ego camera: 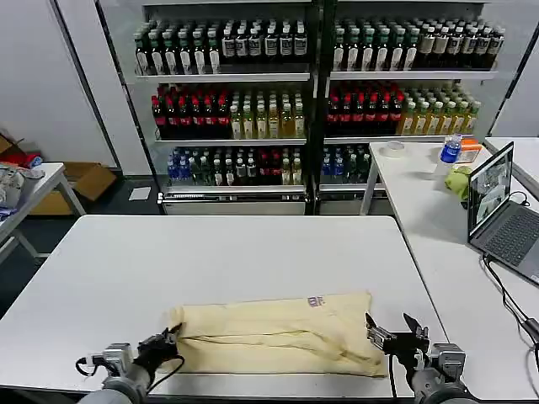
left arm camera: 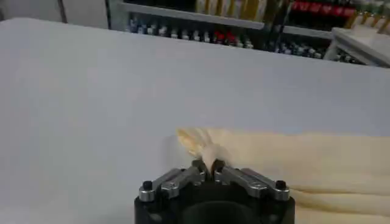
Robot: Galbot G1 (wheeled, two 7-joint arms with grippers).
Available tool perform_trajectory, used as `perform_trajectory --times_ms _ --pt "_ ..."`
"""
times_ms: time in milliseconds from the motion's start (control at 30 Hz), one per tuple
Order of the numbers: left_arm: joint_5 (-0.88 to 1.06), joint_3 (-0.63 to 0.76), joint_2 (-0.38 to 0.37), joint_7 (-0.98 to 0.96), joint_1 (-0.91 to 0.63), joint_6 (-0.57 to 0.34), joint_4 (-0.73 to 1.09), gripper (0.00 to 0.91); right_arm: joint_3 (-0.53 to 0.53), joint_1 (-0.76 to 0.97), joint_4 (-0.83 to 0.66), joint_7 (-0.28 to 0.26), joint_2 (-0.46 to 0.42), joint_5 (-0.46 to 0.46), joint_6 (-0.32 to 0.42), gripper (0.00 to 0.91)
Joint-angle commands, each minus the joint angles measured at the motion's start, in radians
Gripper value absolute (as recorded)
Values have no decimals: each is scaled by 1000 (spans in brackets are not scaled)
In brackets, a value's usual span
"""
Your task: Fold and organize the clothes.
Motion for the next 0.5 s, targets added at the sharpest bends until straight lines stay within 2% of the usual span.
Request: perform_trajectory --times_ms 33,300,400,500 --pt "-143 -296 135 17 -17 6 77 10 4 11 -6 -2 -8 4 0 907" --pt "-156 -389 215 38 -68 -1 156 10 -1 36 -14 -3 -21 11 2 907" --pt "-162 -380 210 35 -64 1 121 10 -6 41 -9 -3 -24 11 1 907" --pt "-262 -363 181 19 -39 29 28 10 -7 44 -8 -4 -29 12 1 907"
